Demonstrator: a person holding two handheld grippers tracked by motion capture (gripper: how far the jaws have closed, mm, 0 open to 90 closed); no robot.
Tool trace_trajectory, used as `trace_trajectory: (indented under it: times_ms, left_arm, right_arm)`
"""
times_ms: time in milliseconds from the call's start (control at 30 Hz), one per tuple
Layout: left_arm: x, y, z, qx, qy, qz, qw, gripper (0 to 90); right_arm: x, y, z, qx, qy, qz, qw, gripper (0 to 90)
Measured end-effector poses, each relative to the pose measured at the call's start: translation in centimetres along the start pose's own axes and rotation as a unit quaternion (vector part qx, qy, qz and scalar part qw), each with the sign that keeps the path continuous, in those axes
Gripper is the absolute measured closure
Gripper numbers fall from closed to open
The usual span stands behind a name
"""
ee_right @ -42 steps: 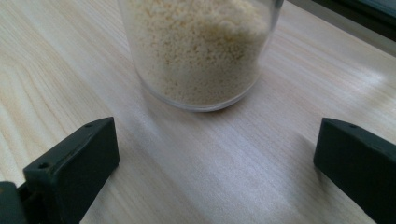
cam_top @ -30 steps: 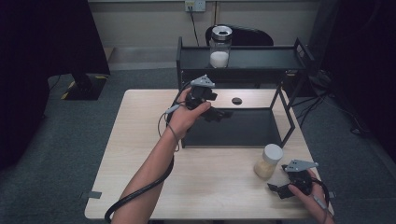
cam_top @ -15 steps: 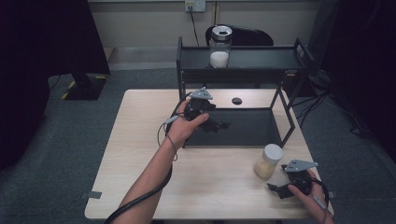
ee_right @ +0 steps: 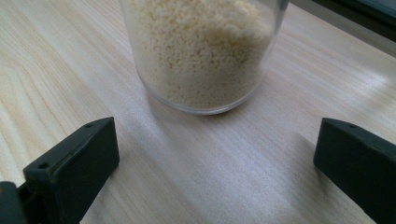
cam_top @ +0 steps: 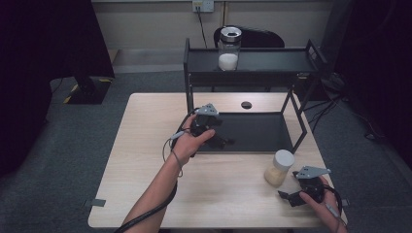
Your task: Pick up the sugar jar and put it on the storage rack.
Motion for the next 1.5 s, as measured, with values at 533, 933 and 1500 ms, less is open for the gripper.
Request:
trace_trajectory:
  times_ms: [533, 933, 1500]
  left_arm:
    - [-0.5, -0.4, 3.2, 0.002, 0.016, -0.001, 0.9999, 3.0]
    - [-0.4, -0.6, 5.4, 0.005, 0.023, -0.002, 0.9997, 3.0]
    - [-0.4, -1.2, 8.6, 0.001, 0.054, -0.017, 0.9984, 3.0]
  right_arm:
    - [0.0, 0.0, 0.0, 0.000, 0.000, 0.000, 1.0000, 0.0]
    - [0.0, 0.0, 0.0, 0.000, 0.000, -0.001, 1.0000, 0.0]
    - [-0.1, 0.1, 0.0, 0.000, 0.000, -0.001, 1.0000, 0.0]
Point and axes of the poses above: each handheld gripper's, and its own axes: x roughly backward along the jaws, z roughly out of its underside, y roughly to its left, the point moved 2 cm from there along -x, roughly forward along the jaws, and after that the axes turned 7 degrees about -y, right-handed, at the moved point
